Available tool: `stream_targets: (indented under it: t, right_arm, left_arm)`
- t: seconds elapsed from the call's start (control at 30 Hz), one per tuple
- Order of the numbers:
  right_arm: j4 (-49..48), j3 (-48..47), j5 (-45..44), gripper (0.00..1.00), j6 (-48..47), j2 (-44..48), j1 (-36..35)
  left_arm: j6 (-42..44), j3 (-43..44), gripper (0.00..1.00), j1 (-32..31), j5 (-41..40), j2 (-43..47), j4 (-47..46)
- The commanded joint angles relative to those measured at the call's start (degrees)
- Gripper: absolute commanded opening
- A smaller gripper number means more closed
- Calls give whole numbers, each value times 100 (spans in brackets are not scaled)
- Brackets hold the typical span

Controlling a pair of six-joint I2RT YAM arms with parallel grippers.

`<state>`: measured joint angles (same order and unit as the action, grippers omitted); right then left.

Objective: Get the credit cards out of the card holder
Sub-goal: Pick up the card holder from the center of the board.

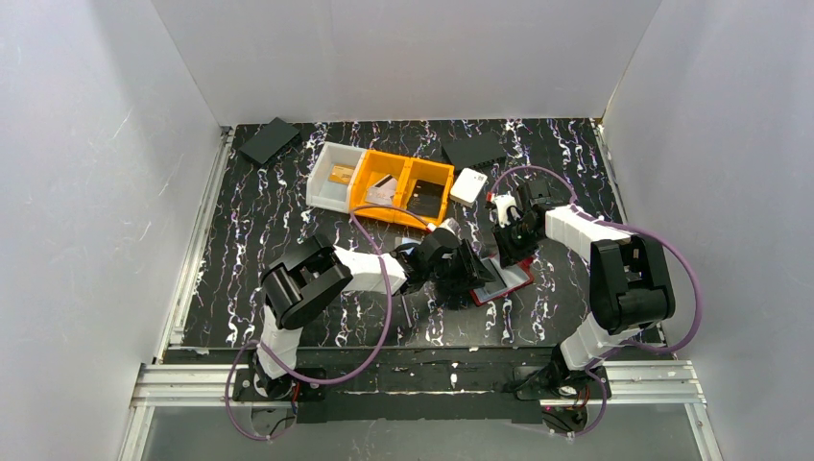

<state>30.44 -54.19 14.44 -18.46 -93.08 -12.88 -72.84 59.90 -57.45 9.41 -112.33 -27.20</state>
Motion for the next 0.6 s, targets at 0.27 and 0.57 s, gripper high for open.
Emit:
stream_targets:
  t: [0.27, 0.57]
  right_arm:
    - [51, -56, -51, 29, -103, -157, -47]
    - [59, -60, -39, 29, -105, -178, -47]
  left_arm:
    - [-377, -87, 38, 36, -164, -1, 46]
    - [-480, -216, 38, 41, -266, -8, 279]
